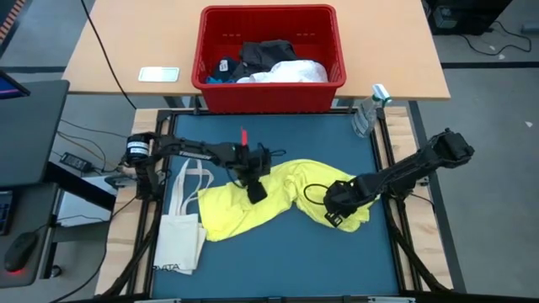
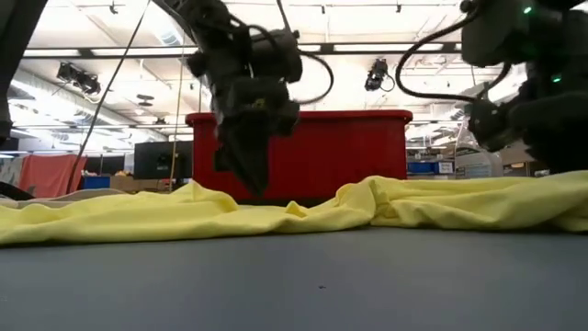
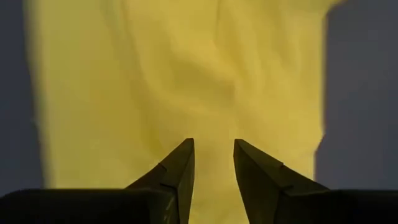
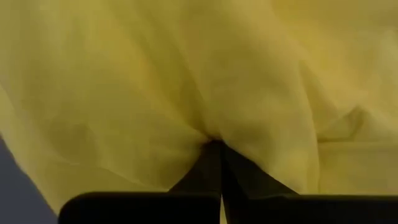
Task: Fold laundry
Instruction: Fold the yellow shirt
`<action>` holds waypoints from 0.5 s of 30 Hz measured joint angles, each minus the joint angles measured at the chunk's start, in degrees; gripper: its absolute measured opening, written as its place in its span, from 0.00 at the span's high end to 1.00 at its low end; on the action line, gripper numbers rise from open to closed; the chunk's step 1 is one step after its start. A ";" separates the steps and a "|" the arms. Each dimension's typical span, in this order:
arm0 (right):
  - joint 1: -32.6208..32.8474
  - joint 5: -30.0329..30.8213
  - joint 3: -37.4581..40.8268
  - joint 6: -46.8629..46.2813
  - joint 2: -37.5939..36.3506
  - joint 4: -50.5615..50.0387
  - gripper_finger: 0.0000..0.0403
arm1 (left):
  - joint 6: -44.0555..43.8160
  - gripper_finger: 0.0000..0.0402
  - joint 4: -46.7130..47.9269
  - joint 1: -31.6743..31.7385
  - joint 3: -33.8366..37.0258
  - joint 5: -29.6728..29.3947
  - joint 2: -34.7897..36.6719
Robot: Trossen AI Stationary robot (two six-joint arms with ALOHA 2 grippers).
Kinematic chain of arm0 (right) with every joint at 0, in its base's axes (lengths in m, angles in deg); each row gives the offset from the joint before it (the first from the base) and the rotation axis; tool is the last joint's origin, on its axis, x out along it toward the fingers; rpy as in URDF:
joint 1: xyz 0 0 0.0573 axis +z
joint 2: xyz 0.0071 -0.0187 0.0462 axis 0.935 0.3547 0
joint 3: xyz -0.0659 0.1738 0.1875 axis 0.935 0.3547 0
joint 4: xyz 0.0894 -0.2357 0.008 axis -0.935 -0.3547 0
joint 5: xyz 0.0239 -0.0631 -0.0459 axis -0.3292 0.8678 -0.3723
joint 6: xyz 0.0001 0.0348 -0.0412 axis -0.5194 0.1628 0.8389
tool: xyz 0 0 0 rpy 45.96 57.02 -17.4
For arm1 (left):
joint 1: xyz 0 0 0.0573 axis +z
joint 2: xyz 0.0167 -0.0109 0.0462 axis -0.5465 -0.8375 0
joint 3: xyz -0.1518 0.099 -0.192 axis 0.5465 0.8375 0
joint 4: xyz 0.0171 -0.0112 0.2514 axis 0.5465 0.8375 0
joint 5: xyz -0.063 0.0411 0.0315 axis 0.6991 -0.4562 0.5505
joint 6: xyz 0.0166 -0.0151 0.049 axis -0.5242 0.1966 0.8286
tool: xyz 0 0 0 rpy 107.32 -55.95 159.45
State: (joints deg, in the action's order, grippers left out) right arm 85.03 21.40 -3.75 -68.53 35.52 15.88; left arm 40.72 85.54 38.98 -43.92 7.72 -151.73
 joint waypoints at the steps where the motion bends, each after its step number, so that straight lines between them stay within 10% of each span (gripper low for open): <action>1: -1.14 0.03 0.17 1.31 0.08 0.03 0.99 | -1.22 0.71 0.82 -0.86 0.86 0.20 -0.21; 15: -38.33 6.88 -1.00 39.94 1.19 11.27 0.99 | -22.23 0.72 -17.65 -20.49 7.83 3.89 -0.70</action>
State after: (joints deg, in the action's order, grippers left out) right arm 46.71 28.28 -4.75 -28.59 36.71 27.15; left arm 18.49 67.89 18.49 -36.09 11.61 -152.43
